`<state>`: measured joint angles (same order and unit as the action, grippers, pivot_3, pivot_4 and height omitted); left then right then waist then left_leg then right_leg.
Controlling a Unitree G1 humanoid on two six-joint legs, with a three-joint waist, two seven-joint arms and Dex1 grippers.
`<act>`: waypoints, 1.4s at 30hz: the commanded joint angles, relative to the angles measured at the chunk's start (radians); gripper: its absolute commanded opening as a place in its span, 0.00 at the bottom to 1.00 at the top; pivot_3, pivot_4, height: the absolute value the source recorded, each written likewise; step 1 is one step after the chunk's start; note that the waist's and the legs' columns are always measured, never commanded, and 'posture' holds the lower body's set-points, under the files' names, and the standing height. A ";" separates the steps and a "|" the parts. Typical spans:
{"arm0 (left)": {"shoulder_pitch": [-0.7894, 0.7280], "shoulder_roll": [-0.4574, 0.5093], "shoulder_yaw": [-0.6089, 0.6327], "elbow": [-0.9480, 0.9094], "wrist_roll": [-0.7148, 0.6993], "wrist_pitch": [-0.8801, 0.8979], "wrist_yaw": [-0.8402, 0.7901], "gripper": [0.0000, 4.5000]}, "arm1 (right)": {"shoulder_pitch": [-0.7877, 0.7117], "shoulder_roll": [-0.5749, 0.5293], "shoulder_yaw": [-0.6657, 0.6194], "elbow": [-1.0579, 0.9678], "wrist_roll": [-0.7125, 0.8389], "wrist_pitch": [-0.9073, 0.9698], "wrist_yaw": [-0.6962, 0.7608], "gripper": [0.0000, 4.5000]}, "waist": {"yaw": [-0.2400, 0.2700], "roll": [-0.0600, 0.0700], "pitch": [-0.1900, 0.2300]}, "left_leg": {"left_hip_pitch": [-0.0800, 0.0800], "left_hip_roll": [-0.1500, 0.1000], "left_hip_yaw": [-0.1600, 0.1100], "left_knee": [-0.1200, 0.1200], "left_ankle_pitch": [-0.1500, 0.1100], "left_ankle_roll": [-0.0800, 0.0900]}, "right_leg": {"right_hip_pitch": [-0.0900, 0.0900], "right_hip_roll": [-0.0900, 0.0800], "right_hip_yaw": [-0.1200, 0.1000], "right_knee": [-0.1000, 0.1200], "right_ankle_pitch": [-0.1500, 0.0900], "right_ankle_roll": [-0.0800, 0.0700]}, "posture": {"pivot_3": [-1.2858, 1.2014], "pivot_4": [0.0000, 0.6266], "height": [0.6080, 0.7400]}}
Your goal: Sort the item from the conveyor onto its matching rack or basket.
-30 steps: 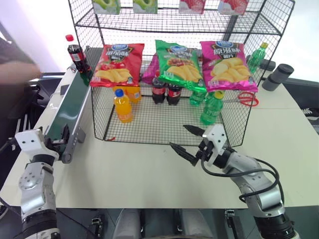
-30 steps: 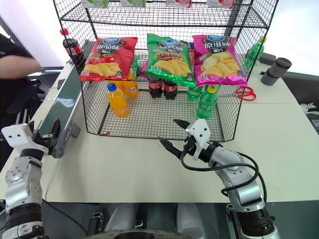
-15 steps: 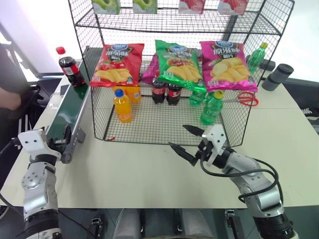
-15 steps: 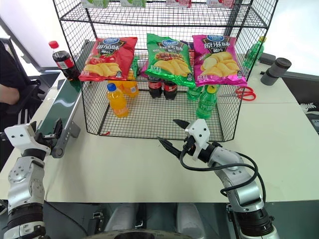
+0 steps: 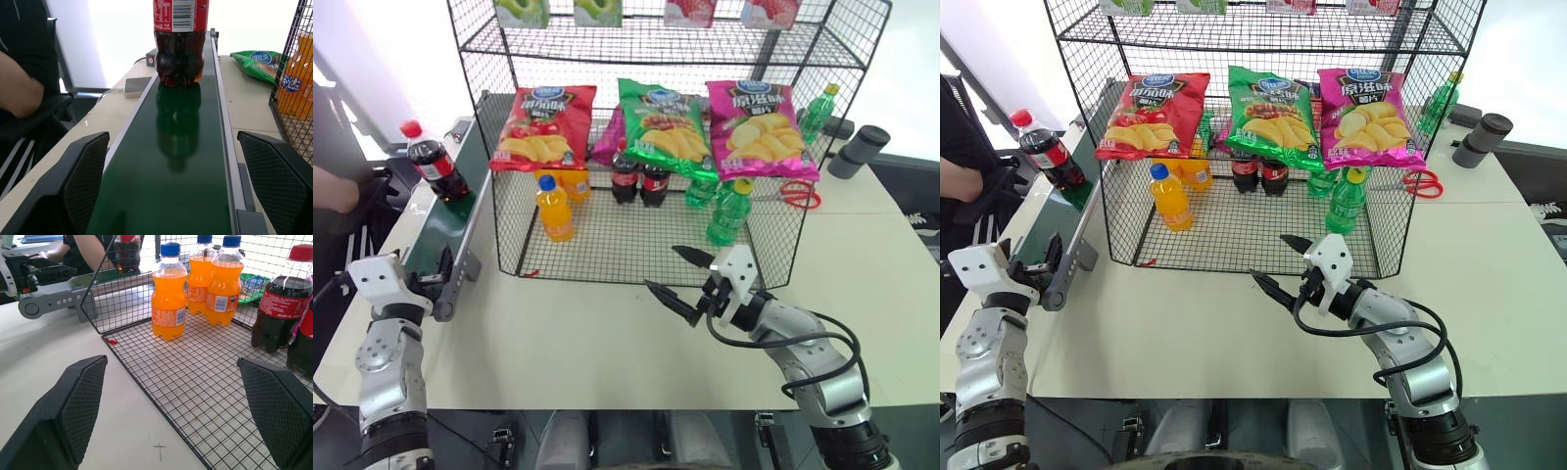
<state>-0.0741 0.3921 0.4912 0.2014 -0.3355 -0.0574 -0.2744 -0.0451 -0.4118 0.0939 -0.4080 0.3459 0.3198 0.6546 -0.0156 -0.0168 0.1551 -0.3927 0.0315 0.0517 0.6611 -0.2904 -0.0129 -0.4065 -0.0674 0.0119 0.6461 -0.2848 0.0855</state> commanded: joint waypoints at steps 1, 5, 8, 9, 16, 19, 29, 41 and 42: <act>-0.005 0.013 0.016 -0.010 0.002 -0.026 0.009 1.00 | -0.002 0.004 0.003 -0.019 0.003 -0.017 0.002 0.98 | 0.000 0.000 0.000 | 0.000 0.000 0.000 0.000 0.000 0.000 | 0.000 0.000 0.000 0.000 0.000 0.000 | 0.52 0.24 1.00; -0.008 0.013 0.018 -0.007 0.002 -0.026 0.013 1.00 | 0.000 0.004 0.003 -0.017 0.003 -0.018 0.003 0.98 | 0.000 0.000 0.000 | 0.000 0.000 0.000 0.000 0.000 0.000 | 0.000 0.000 0.000 0.000 0.000 0.000 | 0.52 0.24 1.00; -0.010 0.015 0.021 -0.002 0.001 -0.028 0.015 1.00 | 0.000 0.004 0.004 -0.016 0.003 -0.018 0.003 0.98 | 0.000 0.000 0.000 | 0.000 0.000 0.000 0.000 0.000 0.000 | 0.000 0.000 0.000 0.000 0.000 0.000 | 0.52 0.24 1.00; -0.010 0.016 0.020 -0.001 0.001 -0.029 0.016 1.00 | 0.000 0.004 0.004 -0.016 0.003 -0.018 0.004 0.98 | 0.000 0.000 0.000 | 0.000 0.000 0.000 0.000 0.000 0.000 | 0.000 0.000 0.000 0.000 0.000 0.000 | 0.52 0.24 1.00; -0.007 0.022 0.025 0.003 0.001 -0.039 0.023 1.00 | 0.006 0.003 0.006 -0.018 0.002 -0.018 0.005 0.98 | 0.000 0.000 0.000 | 0.000 0.000 0.000 0.000 0.000 0.000 | 0.000 0.000 0.000 0.000 0.000 0.000 | 0.52 0.24 1.00; -0.006 0.024 0.030 0.008 0.003 -0.047 0.031 1.00 | 0.009 0.002 0.008 -0.020 0.002 -0.018 0.005 0.98 | 0.000 0.000 0.000 | 0.000 0.000 0.000 0.000 0.000 0.000 | 0.000 0.000 0.000 0.000 0.000 0.000 | 0.52 0.24 1.00; -0.005 0.026 0.031 0.014 -0.004 -0.064 0.033 0.73 | 0.007 0.002 0.010 -0.017 0.000 -0.018 0.008 1.00 | 0.002 0.000 0.000 | 0.000 0.000 0.000 0.000 0.000 0.000 | 0.000 0.000 0.000 0.000 0.000 0.000 | 0.52 0.24 1.00; 0.043 0.215 -0.025 -0.260 -0.209 0.125 -0.353 0.65 | -0.025 -0.006 0.001 -0.073 0.096 0.078 0.042 1.00 | -0.002 -0.003 0.001 | -0.006 0.000 -0.001 -0.001 0.000 -0.001 | -0.005 -0.001 -0.001 -0.001 0.000 -0.001 | 0.52 0.24 1.00; 0.055 0.245 -0.043 -0.311 -0.254 0.176 -0.410 0.65 | -0.037 -0.006 -0.004 -0.089 0.128 0.106 0.048 1.00 | -0.004 -0.002 0.001 | -0.006 0.000 -0.001 -0.001 0.000 -0.001 | -0.006 -0.002 -0.001 -0.001 0.000 -0.001 | 0.52 0.24 1.00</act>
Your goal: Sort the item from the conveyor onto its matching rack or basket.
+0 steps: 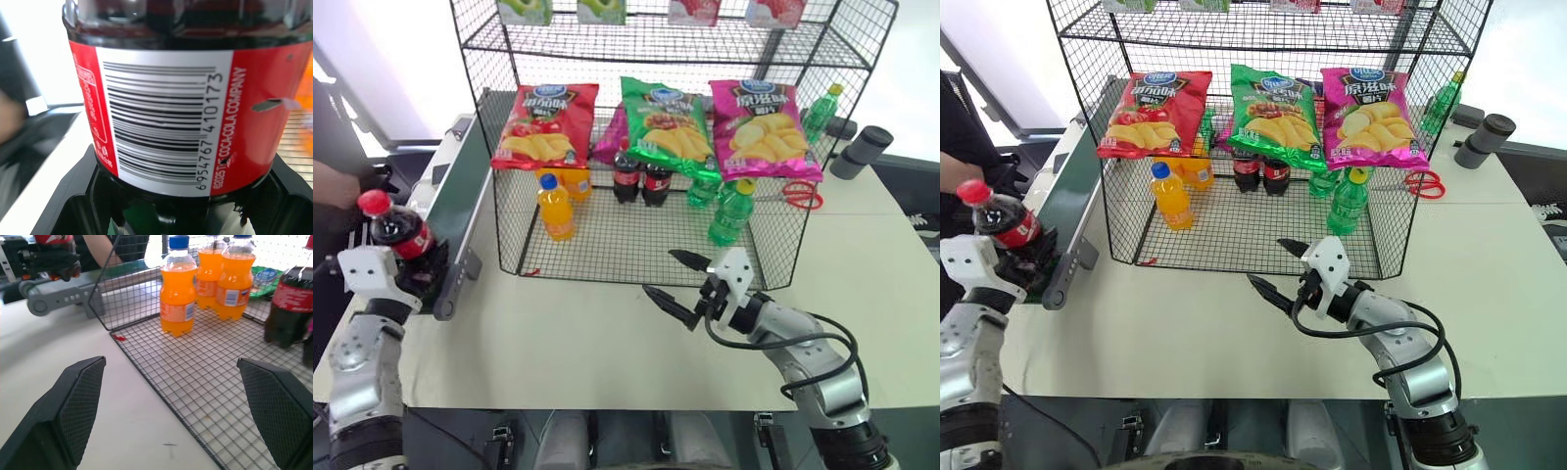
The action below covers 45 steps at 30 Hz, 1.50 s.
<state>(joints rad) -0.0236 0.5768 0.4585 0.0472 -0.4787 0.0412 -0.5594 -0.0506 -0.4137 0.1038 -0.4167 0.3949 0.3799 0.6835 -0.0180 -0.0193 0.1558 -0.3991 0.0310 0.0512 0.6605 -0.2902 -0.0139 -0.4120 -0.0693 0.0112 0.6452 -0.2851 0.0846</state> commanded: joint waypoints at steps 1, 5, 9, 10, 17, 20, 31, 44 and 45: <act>0.014 0.084 -0.027 -0.198 -0.143 0.118 -0.171 0.65 | -0.043 -0.006 -0.017 -0.093 0.103 0.067 0.024 1.00 | -0.003 0.001 0.000 | 0.000 -0.001 0.000 0.000 0.000 0.000 | 0.000 -0.001 0.000 0.000 0.000 0.000 | 0.52 0.24 1.00; -0.008 0.133 -0.179 -0.326 -0.183 0.232 -0.297 0.65 | -0.104 -0.006 -0.021 -0.128 0.181 0.141 0.027 1.00 | -0.003 0.003 0.002 | -0.001 -0.002 0.000 0.000 0.000 0.000 | -0.001 -0.002 0.000 0.000 0.000 0.000 | 0.52 0.24 1.00; -0.094 0.076 -0.348 -0.322 -0.114 0.213 -0.358 0.65 | -0.151 -0.004 -0.009 -0.141 0.206 0.190 0.010 1.00 | 0.000 0.004 0.002 | -0.001 -0.003 0.000 0.000 0.000 0.000 | -0.001 -0.003 -0.001 0.000 0.000 0.000 | 0.52 0.24 1.00; -0.121 0.055 -0.383 -0.306 -0.100 0.204 -0.371 0.65 | -0.160 -0.003 -0.006 -0.143 0.212 0.199 0.007 1.00 | 0.000 0.004 0.002 | -0.001 -0.003 0.000 0.000 0.000 0.000 | -0.001 -0.002 -0.001 0.000 0.000 0.000 | 0.52 0.24 1.00; -0.285 -0.096 -0.567 -0.187 -0.018 0.143 -0.469 0.65 | -0.181 0.011 0.007 -0.176 0.249 0.247 -0.016 1.00 | 0.003 0.004 0.002 | -0.009 -0.003 0.000 0.003 0.001 0.001 | -0.007 0.000 -0.002 0.002 0.002 0.004 | 0.52 0.24 1.00; -0.318 -0.139 -0.617 -0.154 0.004 0.121 -0.515 0.65 | -0.178 0.025 0.011 -0.181 0.245 0.251 -0.041 1.00 | 0.004 0.003 0.002 | -0.009 -0.003 0.000 0.005 0.001 0.001 | -0.007 0.003 -0.002 0.002 0.003 0.006 | 0.52 0.24 1.00; -0.355 -0.205 -0.671 -0.107 0.062 0.075 -0.565 0.65 | -0.144 0.039 0.011 -0.205 0.278 0.278 -0.086 1.00 | 0.005 0.003 0.002 | -0.009 0.000 -0.001 0.007 0.001 0.002 | -0.007 0.012 -0.002 0.004 0.004 0.008 | 0.52 0.24 1.00; -0.317 -0.188 -0.617 -0.129 0.069 0.115 -0.503 0.98 | -0.175 0.069 -0.011 -0.125 0.203 0.210 -0.127 0.71 | 0.004 0.003 0.002 | -0.009 0.000 -0.001 0.007 0.001 0.002 | -0.006 0.013 -0.001 0.005 0.004 0.008 | 0.52 0.24 1.00; -0.304 -0.178 -0.607 -0.128 0.069 0.117 -0.497 0.98 | -0.184 0.075 -0.014 -0.104 0.177 0.192 -0.142 0.71 | 0.004 0.003 0.002 | -0.009 0.000 -0.001 0.007 0.001 0.002 | -0.007 0.013 -0.001 0.005 0.004 0.008 | 0.52 0.24 1.00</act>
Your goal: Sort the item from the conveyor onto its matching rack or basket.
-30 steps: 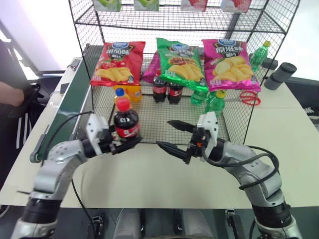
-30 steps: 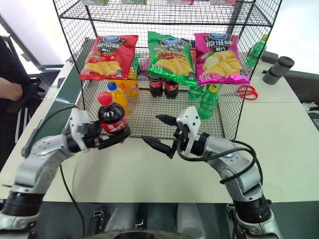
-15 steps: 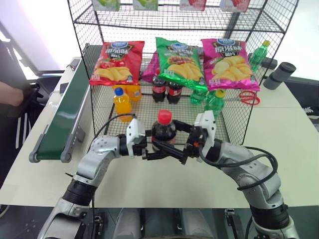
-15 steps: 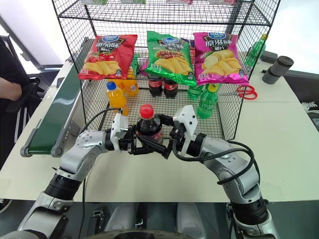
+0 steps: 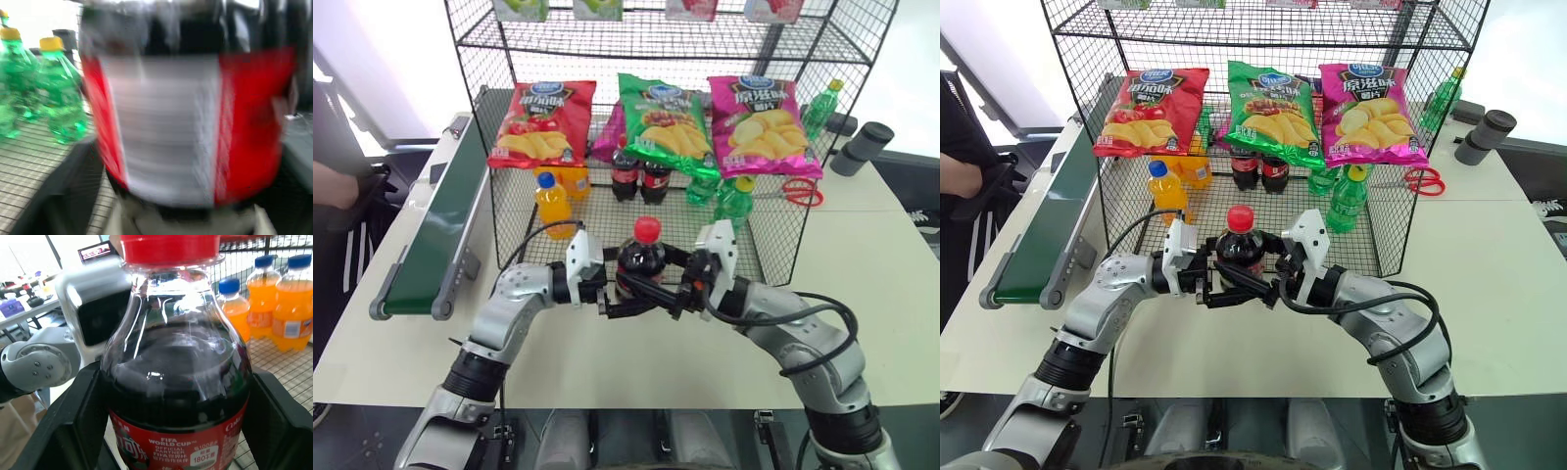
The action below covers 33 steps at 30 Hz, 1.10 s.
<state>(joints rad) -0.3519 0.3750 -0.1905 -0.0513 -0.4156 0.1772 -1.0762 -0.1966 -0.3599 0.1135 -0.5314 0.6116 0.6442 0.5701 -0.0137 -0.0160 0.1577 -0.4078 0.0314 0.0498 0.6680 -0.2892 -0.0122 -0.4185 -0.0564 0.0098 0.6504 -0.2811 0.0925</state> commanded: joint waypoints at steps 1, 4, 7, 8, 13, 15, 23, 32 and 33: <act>0.051 0.040 0.063 -0.026 0.010 -0.022 0.031 0.98 | -0.051 0.027 -0.029 0.050 -0.082 -0.103 -0.053 0.71 | -0.002 0.000 0.000 | 0.000 0.000 0.000 0.000 0.000 0.000 | 0.000 0.000 0.000 0.000 0.000 0.000 | 0.52 0.24 1.00; 0.130 0.069 0.130 -0.012 0.018 -0.028 0.096 0.98 | -0.071 0.044 -0.041 0.141 -0.160 -0.176 -0.091 0.71 | -0.002 0.000 0.000 | 0.001 0.000 0.000 0.000 0.000 0.000 | 0.000 0.000 0.001 0.001 0.000 0.000 | 0.52 0.24 1.00; 0.213 0.075 0.203 -0.008 0.038 -0.070 0.178 0.98 | -0.089 0.077 -0.035 0.251 -0.236 -0.268 -0.128 0.71 | 0.000 0.000 0.000 | 0.001 0.000 0.001 0.000 0.000 0.000 | 0.000 0.000 0.001 0.001 0.000 0.000 | 0.52 0.24 1.00; 0.234 0.072 0.222 -0.010 0.044 -0.083 0.204 0.98 | -0.096 0.090 -0.031 0.286 -0.261 -0.298 -0.137 0.71 | 0.000 0.000 0.000 | 0.000 0.001 0.001 0.000 0.000 0.000 | -0.001 0.000 0.001 0.001 0.000 0.000 | 0.52 0.24 1.00; 0.326 0.046 0.306 -0.069 0.027 -0.108 0.304 0.98 | -0.199 0.207 -0.048 0.592 -0.389 -0.523 -0.248 0.71 | -0.003 0.000 0.000 | 0.001 0.000 0.002 0.000 0.001 -0.001 | -0.001 -0.001 0.001 0.003 0.000 0.000 | 0.52 0.24 1.00; 0.342 0.038 0.315 -0.097 0.018 -0.098 0.326 0.98 | -0.240 0.244 -0.061 0.696 -0.407 -0.599 -0.268 0.71 | -0.002 0.000 0.000 | 0.001 0.000 0.003 0.000 0.001 -0.002 | -0.001 -0.002 0.002 0.003 0.000 0.000 | 0.52 0.24 1.00; 0.363 0.030 0.293 -0.228 0.017 -0.020 0.399 0.98 | -0.413 0.352 -0.101 1.096 -0.449 -0.820 -0.303 0.71 | -0.007 0.000 0.000 | 0.001 0.000 0.003 0.000 0.002 -0.004 | -0.002 -0.004 0.003 0.005 0.000 0.000 | 0.52 0.24 1.00; 0.353 0.033 0.273 -0.279 0.022 0.036 0.420 0.98 | -0.493 0.374 -0.129 1.292 -0.456 -0.925 -0.280 0.71 | -0.010 0.000 0.000 | 0.001 0.000 0.003 0.000 0.003 -0.005 | -0.003 -0.005 0.003 0.007 0.000 0.000 | 0.52 0.24 1.00; 0.350 0.034 0.272 -0.280 0.022 0.039 0.419 0.99 | -0.491 0.375 -0.129 1.293 -0.455 -0.930 -0.271 0.81 | -0.010 0.000 0.000 | 0.001 0.000 0.003 0.000 0.003 -0.005 | -0.003 -0.005 0.003 0.007 0.000 0.000 | 0.52 0.24 1.00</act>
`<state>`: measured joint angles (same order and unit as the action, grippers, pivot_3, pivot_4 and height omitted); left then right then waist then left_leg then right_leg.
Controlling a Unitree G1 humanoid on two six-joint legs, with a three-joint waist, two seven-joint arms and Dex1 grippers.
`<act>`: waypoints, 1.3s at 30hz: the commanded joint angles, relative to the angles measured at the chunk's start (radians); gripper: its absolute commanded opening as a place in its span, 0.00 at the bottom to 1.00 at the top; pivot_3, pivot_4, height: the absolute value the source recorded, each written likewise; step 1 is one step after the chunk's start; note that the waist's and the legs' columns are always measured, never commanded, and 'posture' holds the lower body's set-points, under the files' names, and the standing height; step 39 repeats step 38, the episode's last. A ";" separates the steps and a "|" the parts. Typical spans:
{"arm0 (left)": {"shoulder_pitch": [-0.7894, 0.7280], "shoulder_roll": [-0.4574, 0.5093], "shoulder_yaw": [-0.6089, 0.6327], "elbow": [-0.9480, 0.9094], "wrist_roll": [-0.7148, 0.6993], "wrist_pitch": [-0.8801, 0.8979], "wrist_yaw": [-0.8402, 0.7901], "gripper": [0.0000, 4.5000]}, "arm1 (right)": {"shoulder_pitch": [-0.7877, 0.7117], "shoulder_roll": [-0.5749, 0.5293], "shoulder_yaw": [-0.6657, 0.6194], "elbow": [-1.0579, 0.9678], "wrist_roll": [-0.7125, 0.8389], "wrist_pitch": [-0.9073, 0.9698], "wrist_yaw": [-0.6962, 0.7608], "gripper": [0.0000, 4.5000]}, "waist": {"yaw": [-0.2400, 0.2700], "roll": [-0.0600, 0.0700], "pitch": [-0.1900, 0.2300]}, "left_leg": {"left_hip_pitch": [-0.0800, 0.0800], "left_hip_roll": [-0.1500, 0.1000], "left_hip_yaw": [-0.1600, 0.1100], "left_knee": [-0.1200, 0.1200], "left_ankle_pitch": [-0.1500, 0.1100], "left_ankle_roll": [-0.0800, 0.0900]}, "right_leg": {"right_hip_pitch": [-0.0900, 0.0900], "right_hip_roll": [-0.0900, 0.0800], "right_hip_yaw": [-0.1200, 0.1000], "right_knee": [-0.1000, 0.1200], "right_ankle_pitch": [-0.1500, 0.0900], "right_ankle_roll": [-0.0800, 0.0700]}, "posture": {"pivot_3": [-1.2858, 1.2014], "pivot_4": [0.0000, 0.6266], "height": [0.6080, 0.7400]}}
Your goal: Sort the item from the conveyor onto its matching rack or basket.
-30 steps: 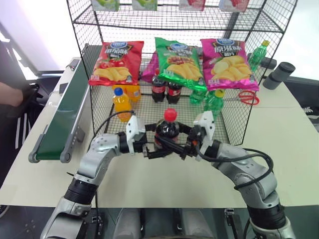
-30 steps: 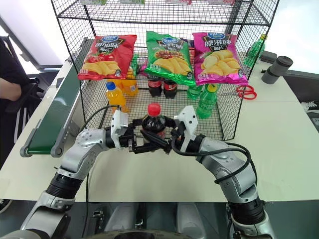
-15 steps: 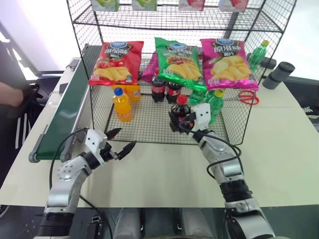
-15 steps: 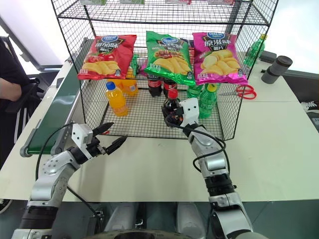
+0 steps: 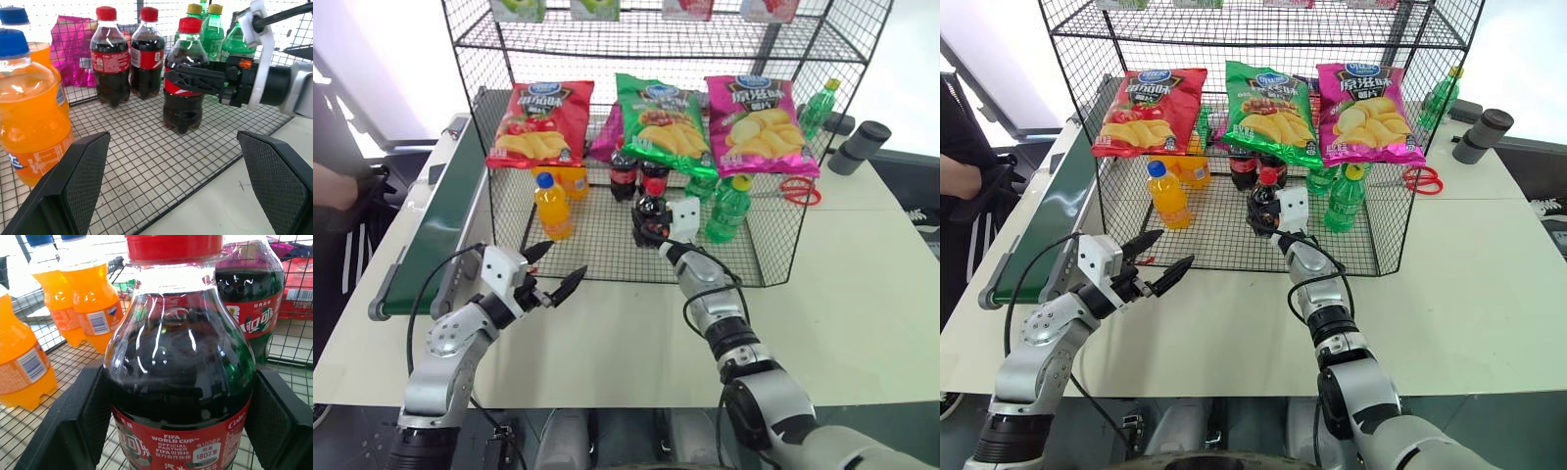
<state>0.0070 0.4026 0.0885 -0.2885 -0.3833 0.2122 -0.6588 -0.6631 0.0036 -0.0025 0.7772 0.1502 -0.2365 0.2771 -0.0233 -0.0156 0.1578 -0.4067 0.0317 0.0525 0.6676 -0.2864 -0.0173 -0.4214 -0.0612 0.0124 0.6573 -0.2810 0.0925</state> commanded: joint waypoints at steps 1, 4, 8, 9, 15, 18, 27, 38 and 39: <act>-0.014 0.006 -0.009 -0.043 -0.011 0.010 0.003 1.00 | -0.019 0.010 -0.011 -0.021 0.004 -0.054 0.029 0.92 | 0.000 0.000 0.000 | 0.000 0.000 0.000 0.000 0.000 0.000 | 0.000 0.000 0.000 0.000 0.000 0.000 | 0.52 0.24 1.00; -0.028 0.005 -0.011 -0.042 -0.013 0.022 0.006 1.00 | 0.001 -0.003 -0.004 -0.049 -0.017 -0.070 0.027 0.99 | -0.001 0.000 0.000 | 0.000 0.000 0.000 0.000 0.000 0.000 | 0.000 0.000 0.000 0.001 0.000 0.000 | 0.52 0.24 1.00; -0.041 0.009 -0.013 -0.033 -0.010 0.043 0.014 1.00 | 0.066 -0.043 0.016 -0.156 -0.034 -0.060 0.068 0.99 | 0.001 0.000 0.000 | 0.000 0.000 0.000 0.000 0.000 -0.001 | 0.000 0.000 0.000 0.001 0.000 0.000 | 0.52 0.24 1.00; -0.042 0.012 -0.013 -0.028 -0.007 0.047 0.016 1.00 | 0.093 -0.060 0.026 -0.201 -0.042 -0.054 0.085 0.99 | 0.003 0.000 0.000 | 0.000 0.000 0.000 0.000 0.000 -0.001 | 0.000 -0.001 0.000 0.002 0.000 0.000 | 0.52 0.24 1.00; -0.027 0.024 -0.008 -0.004 0.000 0.048 0.015 1.00 | 0.297 -0.195 0.051 -0.552 -0.034 0.064 0.176 0.99 | 0.005 0.000 0.000 | 0.000 0.000 0.000 0.000 0.000 -0.001 | 0.000 -0.001 0.000 0.002 0.000 0.000 | 0.52 0.24 1.00; -0.014 0.028 -0.005 0.010 0.004 0.034 0.013 1.00 | 0.403 -0.290 0.016 -0.728 -0.007 0.150 0.216 0.99 | 0.003 0.000 0.000 | 0.001 0.000 0.000 0.000 0.000 0.000 | 0.000 -0.001 0.001 0.002 0.000 0.000 | 0.52 0.24 1.00; 0.006 0.104 0.029 0.102 0.011 0.010 -0.040 1.00 | 0.752 -0.603 -0.176 -1.159 0.243 0.453 0.416 0.99 | 0.009 0.000 0.000 | 0.003 0.000 -0.001 0.000 0.000 0.000 | 0.003 0.002 0.000 0.000 0.000 0.000 | 0.52 0.24 1.00; 0.012 0.171 0.092 0.260 0.004 -0.089 -0.136 1.00 | 0.933 -0.676 -0.383 -1.239 0.358 0.553 0.467 0.99 | 0.011 -0.001 0.000 | 0.017 0.000 0.000 -0.002 -0.001 0.001 | 0.018 0.002 0.001 -0.005 -0.002 -0.004 | 0.52 0.24 1.00; 0.012 0.171 0.092 0.260 0.004 -0.089 -0.136 1.00 | 0.933 -0.676 -0.383 -1.239 0.358 0.553 0.467 0.99 | 0.011 -0.001 0.000 | 0.017 0.000 0.000 -0.002 -0.001 0.001 | 0.018 0.002 0.001 -0.005 -0.002 -0.004 | 0.52 0.24 1.00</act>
